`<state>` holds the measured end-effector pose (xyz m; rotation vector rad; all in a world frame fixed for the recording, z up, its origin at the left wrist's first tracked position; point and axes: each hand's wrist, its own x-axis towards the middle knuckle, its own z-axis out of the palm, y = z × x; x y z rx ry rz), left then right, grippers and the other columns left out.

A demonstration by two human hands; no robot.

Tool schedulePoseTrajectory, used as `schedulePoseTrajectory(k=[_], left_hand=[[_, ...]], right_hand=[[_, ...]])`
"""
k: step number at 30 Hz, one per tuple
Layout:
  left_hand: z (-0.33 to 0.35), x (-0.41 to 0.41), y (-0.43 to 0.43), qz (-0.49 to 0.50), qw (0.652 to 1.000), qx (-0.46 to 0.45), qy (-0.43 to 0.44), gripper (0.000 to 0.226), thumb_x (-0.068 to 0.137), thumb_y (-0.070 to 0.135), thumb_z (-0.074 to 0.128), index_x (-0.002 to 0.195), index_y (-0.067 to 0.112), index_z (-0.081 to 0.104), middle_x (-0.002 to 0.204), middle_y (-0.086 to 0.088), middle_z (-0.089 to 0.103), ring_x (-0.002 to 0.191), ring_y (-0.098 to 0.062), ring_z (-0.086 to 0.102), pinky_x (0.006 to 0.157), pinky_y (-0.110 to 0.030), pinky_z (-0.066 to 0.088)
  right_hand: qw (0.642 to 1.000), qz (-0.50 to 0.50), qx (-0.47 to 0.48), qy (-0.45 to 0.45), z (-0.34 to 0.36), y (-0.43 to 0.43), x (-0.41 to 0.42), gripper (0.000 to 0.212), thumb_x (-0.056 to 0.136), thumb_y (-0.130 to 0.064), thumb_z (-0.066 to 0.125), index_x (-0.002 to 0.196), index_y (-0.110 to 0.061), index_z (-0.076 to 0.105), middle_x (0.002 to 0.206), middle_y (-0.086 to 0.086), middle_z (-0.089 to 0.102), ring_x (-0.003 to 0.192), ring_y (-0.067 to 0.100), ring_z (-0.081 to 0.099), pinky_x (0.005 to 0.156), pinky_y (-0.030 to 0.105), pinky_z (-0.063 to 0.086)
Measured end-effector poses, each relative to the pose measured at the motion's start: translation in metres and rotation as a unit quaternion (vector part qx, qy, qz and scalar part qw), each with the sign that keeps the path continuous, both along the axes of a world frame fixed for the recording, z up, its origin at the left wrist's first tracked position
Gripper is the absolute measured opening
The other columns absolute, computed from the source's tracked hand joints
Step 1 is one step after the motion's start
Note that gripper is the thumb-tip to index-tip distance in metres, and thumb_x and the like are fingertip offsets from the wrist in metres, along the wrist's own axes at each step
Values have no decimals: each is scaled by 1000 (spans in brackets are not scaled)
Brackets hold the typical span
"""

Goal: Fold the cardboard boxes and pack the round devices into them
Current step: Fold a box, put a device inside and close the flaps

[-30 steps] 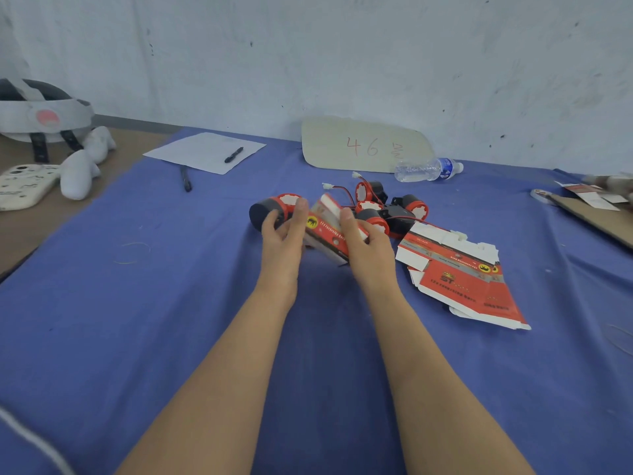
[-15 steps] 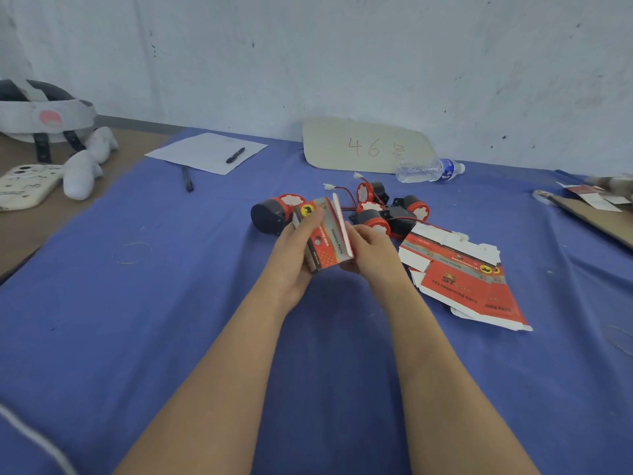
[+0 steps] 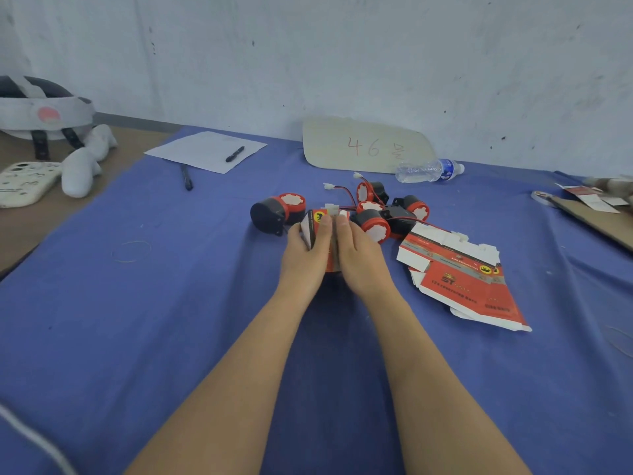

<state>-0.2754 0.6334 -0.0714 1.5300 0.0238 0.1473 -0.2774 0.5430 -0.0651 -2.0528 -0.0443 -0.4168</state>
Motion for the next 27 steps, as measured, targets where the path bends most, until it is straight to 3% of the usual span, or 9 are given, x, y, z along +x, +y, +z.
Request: schedulePoseTrajectory(k=[2,6,14,17,19,21,23,25,27], left_hand=[[0,1,3,7,1000,1,-6,43,92,53,51,120,21,57,111,3,66,100,-11,64,89,-30,53],[4,2,10,-21,998,-53,7,39,90,52,55,115,22,62,104,5,70,89,-5,68,73,-19,55],[4,-2,6,-15,998,-57,-10,36,87,49,61,113,24,58,104,8,67,91,-4,66,57,-5,48],[5,0,7,-34,998,-58,2,45,88,52,59,121,22,60,111,7,68,94,-4,66,62,-7,50],[4,0,9,-43,996,-74,17,47,87,54,59,121,21,60,111,5,69,95,-6,67,73,-15,54],[6,0,12,-70,989,-118,52,47,86,55,59,116,19,64,109,2,71,100,-13,68,86,-28,55],[9,1,17,-118,970,-197,81,47,86,54,59,113,16,66,109,-3,73,102,-17,69,89,-33,55],[11,1,23,-167,943,-271,95,45,89,51,56,114,15,67,112,-4,72,101,-17,69,82,-33,57],[11,0,26,-207,913,-336,100,40,91,49,54,105,17,74,106,-3,73,92,-16,71,69,-28,57]], right_hand=[[1000,-17,22,13,1,0,0,41,101,-46,30,76,-26,55,76,-8,59,73,8,57,61,23,43],[995,-15,94,44,6,-3,0,40,100,-51,30,77,-31,56,73,-14,61,59,-7,59,44,4,38],[993,-62,90,43,8,-1,-1,42,102,-43,27,70,-28,48,71,-13,53,66,0,53,56,17,40],[987,-90,119,67,12,-8,1,34,102,-44,27,88,-23,50,84,-3,54,76,9,54,61,23,41],[987,-99,90,84,11,-10,3,39,101,-47,26,106,-17,52,96,1,51,83,14,51,67,26,37],[987,-113,76,86,11,-14,3,42,101,-48,27,108,-16,53,96,1,50,79,13,49,61,23,34],[983,-110,109,99,12,-20,2,46,100,-49,31,95,-12,57,84,2,57,75,17,54,55,24,40],[966,-91,207,128,15,-26,0,44,99,-47,37,82,-13,58,69,2,58,57,15,55,44,22,42],[936,-64,308,161,16,-23,-4,37,98,-42,43,77,-13,52,55,0,46,38,9,39,35,17,28]])
